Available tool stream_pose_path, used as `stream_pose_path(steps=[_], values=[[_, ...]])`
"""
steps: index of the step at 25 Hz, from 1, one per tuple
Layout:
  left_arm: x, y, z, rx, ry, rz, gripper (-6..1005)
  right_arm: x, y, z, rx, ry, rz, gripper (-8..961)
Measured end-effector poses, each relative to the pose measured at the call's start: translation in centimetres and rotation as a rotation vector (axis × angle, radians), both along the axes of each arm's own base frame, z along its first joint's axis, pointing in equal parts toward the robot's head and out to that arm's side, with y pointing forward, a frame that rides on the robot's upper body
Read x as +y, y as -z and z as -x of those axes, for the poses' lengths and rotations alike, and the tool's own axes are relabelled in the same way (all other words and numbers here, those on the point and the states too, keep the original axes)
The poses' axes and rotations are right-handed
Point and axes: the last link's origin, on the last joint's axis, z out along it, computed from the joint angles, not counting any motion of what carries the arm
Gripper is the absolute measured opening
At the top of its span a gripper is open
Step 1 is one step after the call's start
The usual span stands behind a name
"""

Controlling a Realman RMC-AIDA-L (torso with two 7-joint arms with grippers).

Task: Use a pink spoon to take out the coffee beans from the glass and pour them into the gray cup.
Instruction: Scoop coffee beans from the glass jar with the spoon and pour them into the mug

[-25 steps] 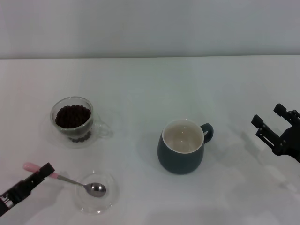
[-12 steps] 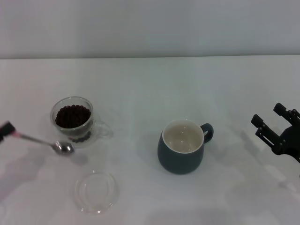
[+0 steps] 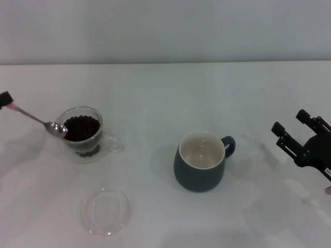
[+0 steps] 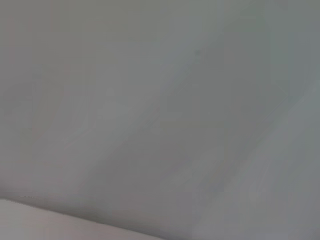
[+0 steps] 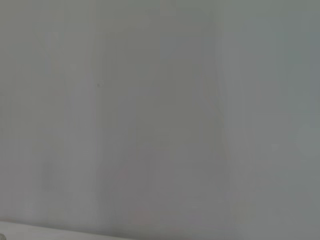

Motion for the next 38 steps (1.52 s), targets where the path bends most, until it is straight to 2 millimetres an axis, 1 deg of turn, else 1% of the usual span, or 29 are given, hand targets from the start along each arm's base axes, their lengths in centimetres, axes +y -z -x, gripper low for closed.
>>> stream_pose_path(steps=[7, 10, 13, 19, 25, 32, 38], values=[[3.3, 0.7, -2.1, 0.054, 0.024, 0.003, 130, 0.1, 0.1, -0.1, 0.001, 0.011, 0.0, 753], [4.0, 1.7, -2.5, 0.085, 0.015, 0.023, 131, 0.2, 0.0, 0.0, 0.003, 0.012, -0.004, 753], [4.5, 3.2, -2.8, 0.125, 0.0, 0.047, 131, 0.3, -0.1, 0.0, 0.008, 0.015, -0.012, 753], [5.0, 4.9, -2.9, 0.176, -0.019, 0.073, 130, 0.5, -0.2, 0.1, 0.02, 0.017, -0.026, 753], [5.2, 5.8, -2.9, 0.185, -0.049, 0.079, 130, 0.6, -0.4, 0.0, 0.026, 0.027, -0.041, 754], [5.1, 6.2, -3.0, 0.128, -0.097, 0.099, 130, 0.7, -0.6, 0.0, 0.034, 0.035, -0.058, 754], [4.6, 6.3, -2.5, 0.058, -0.17, 0.123, 131, 0.9, -0.7, 0.0, 0.034, 0.033, -0.06, 754]])
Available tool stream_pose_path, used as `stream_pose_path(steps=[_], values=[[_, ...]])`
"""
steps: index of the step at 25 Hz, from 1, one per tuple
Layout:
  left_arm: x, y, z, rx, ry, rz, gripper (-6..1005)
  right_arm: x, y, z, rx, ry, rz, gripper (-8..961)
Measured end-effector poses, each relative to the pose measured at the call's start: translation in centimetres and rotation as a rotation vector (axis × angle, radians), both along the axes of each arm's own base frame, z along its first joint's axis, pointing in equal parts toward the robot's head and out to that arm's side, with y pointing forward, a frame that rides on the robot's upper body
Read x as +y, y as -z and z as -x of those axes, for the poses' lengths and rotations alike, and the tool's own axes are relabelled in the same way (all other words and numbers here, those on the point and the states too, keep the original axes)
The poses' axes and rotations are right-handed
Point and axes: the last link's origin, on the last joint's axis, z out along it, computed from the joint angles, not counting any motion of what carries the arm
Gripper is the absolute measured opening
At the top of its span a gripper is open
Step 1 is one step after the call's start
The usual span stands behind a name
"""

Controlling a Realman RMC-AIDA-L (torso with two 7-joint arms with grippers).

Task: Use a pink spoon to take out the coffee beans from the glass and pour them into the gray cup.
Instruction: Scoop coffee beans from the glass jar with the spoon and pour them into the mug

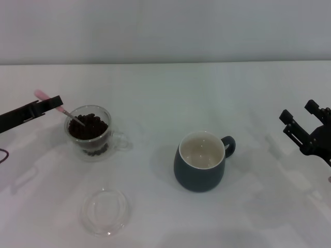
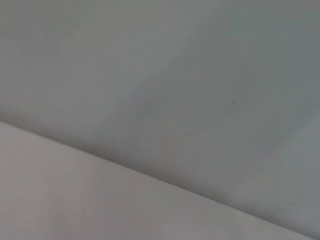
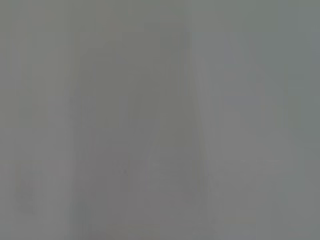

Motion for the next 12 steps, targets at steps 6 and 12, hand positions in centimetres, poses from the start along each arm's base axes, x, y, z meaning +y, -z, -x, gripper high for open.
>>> stream_pose_path(steps=[6, 12], values=[[-0.7, -0.2, 0.8, -0.087, -0.085, -0.002, 131, 0.1, 0.0, 0.0, -0.001, 0.0, -0.003, 754], [-1.3, -0.2, 1.3, -0.153, -0.159, 0.015, 130, 0.1, -0.1, 0.0, 0.001, 0.003, -0.009, 754]])
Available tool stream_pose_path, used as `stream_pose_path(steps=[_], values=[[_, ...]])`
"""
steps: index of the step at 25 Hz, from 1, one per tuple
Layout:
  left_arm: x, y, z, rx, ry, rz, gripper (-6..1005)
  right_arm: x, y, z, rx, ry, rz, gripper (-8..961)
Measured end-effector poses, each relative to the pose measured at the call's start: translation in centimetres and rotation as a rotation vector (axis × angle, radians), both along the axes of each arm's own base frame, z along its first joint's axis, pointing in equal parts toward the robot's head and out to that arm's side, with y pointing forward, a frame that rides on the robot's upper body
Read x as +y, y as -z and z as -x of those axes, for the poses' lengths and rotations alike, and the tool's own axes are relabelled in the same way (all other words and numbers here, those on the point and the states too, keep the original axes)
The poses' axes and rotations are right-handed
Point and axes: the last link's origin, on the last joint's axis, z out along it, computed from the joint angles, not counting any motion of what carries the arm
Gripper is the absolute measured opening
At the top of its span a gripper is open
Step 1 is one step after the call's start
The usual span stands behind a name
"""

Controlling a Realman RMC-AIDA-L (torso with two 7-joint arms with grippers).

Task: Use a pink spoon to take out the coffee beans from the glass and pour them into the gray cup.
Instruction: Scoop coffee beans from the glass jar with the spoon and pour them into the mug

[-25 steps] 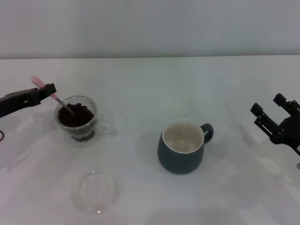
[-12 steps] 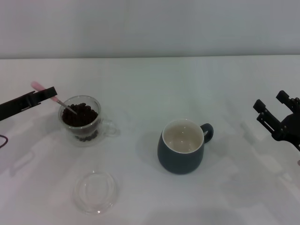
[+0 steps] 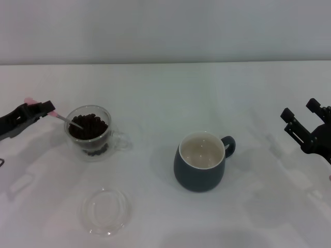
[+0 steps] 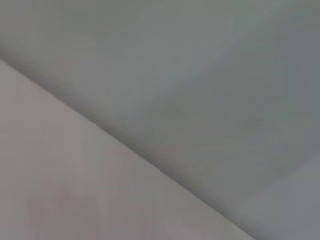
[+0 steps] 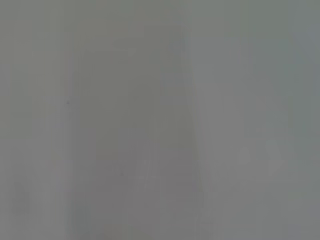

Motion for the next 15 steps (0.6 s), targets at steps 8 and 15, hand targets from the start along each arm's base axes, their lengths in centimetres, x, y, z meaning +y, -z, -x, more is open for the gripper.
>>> stream_pose_path(steps=[8, 15], values=[[-0.7, 0.0, 0.2, -0.061, -0.032, 0.011, 129, 0.0, 0.0, 0.0, 0.0, 0.0, 0.0, 754], [-1.4, -0.2, 0.2, -0.116, -0.023, 0.003, 129, 0.0, 0.0, 0.0, 0.0, 0.0, 0.0, 754]])
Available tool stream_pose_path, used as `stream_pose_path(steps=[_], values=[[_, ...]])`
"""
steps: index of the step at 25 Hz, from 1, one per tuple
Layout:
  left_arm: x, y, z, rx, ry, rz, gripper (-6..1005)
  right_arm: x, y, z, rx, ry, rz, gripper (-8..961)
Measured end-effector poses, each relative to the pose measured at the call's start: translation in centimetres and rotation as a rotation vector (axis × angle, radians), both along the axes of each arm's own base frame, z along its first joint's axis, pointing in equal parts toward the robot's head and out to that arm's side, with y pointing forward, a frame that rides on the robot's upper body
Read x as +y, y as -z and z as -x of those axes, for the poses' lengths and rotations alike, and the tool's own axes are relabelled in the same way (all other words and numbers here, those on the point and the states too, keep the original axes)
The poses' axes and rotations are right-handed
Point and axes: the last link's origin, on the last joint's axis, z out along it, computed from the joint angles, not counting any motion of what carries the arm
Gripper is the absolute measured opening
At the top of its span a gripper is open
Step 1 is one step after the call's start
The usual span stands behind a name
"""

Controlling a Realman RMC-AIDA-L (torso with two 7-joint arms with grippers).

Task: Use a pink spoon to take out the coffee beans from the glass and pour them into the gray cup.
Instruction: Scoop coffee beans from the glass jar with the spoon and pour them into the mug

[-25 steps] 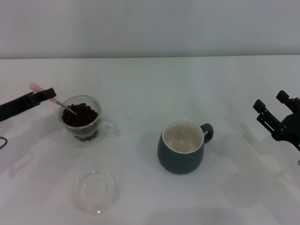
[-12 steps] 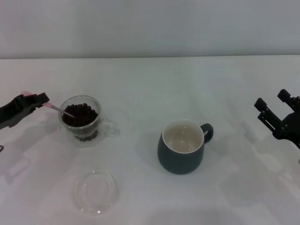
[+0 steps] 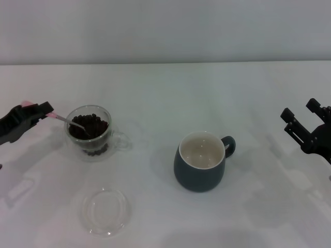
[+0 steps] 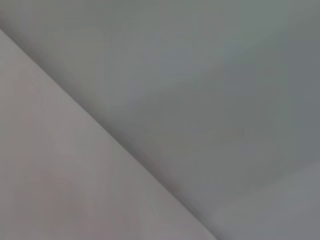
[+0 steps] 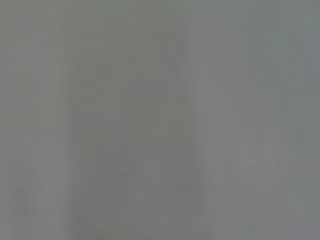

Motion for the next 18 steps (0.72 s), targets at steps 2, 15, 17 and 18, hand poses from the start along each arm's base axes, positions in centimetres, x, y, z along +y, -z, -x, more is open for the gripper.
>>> stream_pose_path(steps=[2, 15, 17, 18], values=[[-0.2, -0.1, 0.2, -0.009, -0.008, -0.009, 130, 0.0, 0.0, 0.0, 0.0, -0.001, 0.001, 754], [-1.4, -0.7, 1.1, -0.075, -0.045, -0.043, 130, -0.2, 0.1, 0.1, 0.001, -0.01, 0.008, 753], [-1.6, -0.7, 1.3, -0.089, -0.061, -0.038, 130, -0.3, 0.1, 0.1, 0.001, -0.011, 0.008, 753], [-1.7, -0.7, 1.3, -0.094, -0.067, -0.037, 130, -0.3, 0.1, 0.1, 0.001, -0.011, 0.009, 753]])
